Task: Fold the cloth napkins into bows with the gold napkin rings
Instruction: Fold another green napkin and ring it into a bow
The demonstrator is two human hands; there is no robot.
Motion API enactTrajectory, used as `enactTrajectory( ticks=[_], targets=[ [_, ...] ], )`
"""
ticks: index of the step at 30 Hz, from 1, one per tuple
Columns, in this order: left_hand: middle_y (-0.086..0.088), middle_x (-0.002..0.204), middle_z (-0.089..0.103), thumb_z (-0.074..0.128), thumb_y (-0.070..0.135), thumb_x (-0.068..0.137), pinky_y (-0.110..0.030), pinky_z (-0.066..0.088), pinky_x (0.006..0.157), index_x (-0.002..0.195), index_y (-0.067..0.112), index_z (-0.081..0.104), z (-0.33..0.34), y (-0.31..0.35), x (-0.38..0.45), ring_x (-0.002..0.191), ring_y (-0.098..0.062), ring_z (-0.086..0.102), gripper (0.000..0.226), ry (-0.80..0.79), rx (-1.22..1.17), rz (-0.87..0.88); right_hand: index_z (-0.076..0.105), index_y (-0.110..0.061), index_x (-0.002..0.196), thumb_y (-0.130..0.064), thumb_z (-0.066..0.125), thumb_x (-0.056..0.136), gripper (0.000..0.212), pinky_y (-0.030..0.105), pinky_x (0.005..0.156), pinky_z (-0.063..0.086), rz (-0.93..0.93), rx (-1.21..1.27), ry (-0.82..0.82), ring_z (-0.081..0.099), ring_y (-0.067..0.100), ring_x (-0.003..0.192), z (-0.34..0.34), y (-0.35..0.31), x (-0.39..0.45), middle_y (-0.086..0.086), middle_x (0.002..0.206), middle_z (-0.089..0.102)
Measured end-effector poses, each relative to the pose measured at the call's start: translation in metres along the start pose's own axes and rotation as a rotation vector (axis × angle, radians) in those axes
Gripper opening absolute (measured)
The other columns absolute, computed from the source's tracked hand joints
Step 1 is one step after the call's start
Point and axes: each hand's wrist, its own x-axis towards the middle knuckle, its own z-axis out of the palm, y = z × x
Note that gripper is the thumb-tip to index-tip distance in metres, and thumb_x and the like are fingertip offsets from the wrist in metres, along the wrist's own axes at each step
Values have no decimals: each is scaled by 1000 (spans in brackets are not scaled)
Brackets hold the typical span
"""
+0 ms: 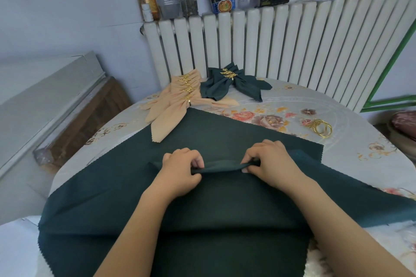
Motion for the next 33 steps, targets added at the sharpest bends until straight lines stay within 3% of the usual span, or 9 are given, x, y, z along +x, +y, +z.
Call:
enactTrajectory(
  ticks=[4,7,11,14,18,20,23,27,33],
  targets=[
    [13,90,52,62,27,74,-28,34,91,77,36,55,-5,-7,-5,90,-5,50,13,-121,-122,-10,69,-37,91,-45,69,79,15,24,83,20,43,93,-148,42,5,93,-5,5,-4,-18,96,58],
    [12,90,54,64,46,73,-29,40,91,77,33,63,-6,-11,-6,86,-1,53,13,-164,-195,-39,63,-38,72,-51,63,82,16,27,88,24,53,156,-159,49,6,95,-6,6,-6,-16,91,59],
    [8,87,56,64,50,82,-27,35,80,67,31,67,0,-9,-2,83,-6,51,24,-21,-134,-83,53,-36,61,-51,62,82,28,28,88,26,118,113,-97,46,10,94,-1,-1,-6,-13,91,55],
    [13,96,54,74,46,74,-26,25,88,68,32,62,5,-4,1,97,-5,43,20,36,-78,-71,56,-33,78,-49,68,79,19,26,85,25,164,59,-62,41,12,101,1,-2,-6,-13,100,49],
    [15,96,54,75,43,74,-24,23,89,95,34,52,4,-3,3,101,-7,45,32,12,-128,-124,52,-32,118,-50,66,79,45,31,94,33,259,13,-119,47,16,113,-3,-1,-5,-10,112,57],
    [16,89,52,73,43,76,-24,22,88,97,38,55,3,-1,4,98,-7,45,28,-10,-93,-118,57,-33,117,-49,64,82,39,33,95,33,251,-54,-135,48,17,114,-5,-2,-5,-9,112,59],
    [15,79,48,73,39,76,-26,22,89,78,36,60,2,4,5,88,-6,44,14,91,41,-19,64,-33,102,-43,62,85,20,31,89,29,197,-145,-10,47,17,107,-3,-8,-4,-9,99,53],
    [12,87,52,75,29,75,-25,22,82,77,29,58,3,4,4,87,-10,47,17,325,85,57,68,-25,92,-29,67,83,9,29,83,23,148,-97,239,47,20,99,2,-7,1,-6,96,60],
    [17,93,50,72,40,76,-29,29,94,73,36,49,-5,-2,-4,96,-5,45,24,9,-25,34,64,-28,79,-35,72,78,11,30,85,41,39,75,-46,48,9,87,-10,0,-6,-20,77,57]
  ],
)
